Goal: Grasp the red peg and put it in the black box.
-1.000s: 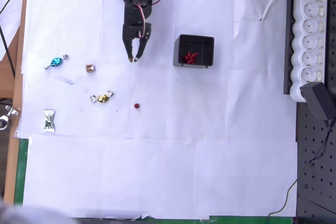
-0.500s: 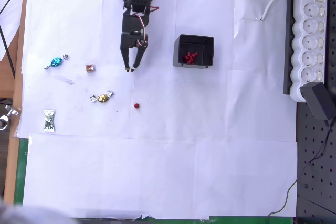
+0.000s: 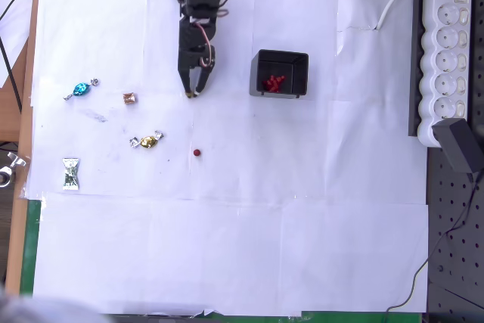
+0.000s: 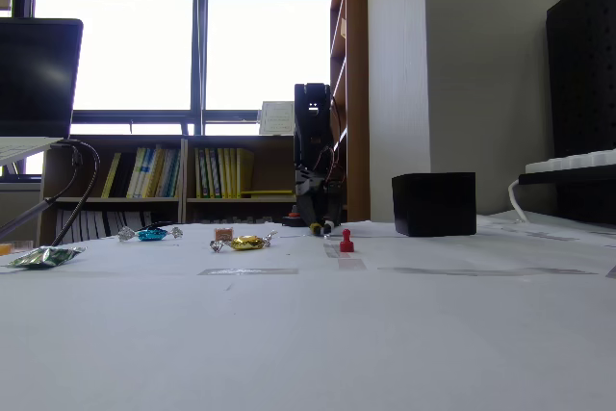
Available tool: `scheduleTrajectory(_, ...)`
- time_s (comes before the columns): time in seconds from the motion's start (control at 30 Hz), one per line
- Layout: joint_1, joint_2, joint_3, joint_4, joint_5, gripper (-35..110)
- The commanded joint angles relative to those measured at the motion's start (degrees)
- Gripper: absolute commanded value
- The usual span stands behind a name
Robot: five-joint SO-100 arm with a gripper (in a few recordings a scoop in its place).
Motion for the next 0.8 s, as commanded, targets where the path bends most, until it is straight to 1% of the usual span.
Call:
scheduleTrajectory(0.0,-0.88,8.7,11.6,-5.36,-0.97,0)
scheduleTrajectory(0.27,-0.26,18.37,23.73,-6.68,-3.43,0)
scheduleTrajectory(0.37,0.0,21.45,27.69,-7.03,-3.52,7)
scheduleTrajectory(0.4,0.35,22.5,28.83,-6.59,-6.5,12)
scheduleTrajectory(0.43,0.53,23.29,29.18,-7.65,-6.42,14)
scheduleTrajectory(0.57,0.62,24.35,30.06,-9.14,-6.94,14)
scheduleTrajectory(0.6,0.7,24.35,30.06,-9.05,-6.77,16)
scheduleTrajectory(0.67,1.32,24.43,30.76,-8.61,-6.24,29)
scheduleTrajectory(0.77,1.85,24.96,31.46,-8.88,-5.8,37)
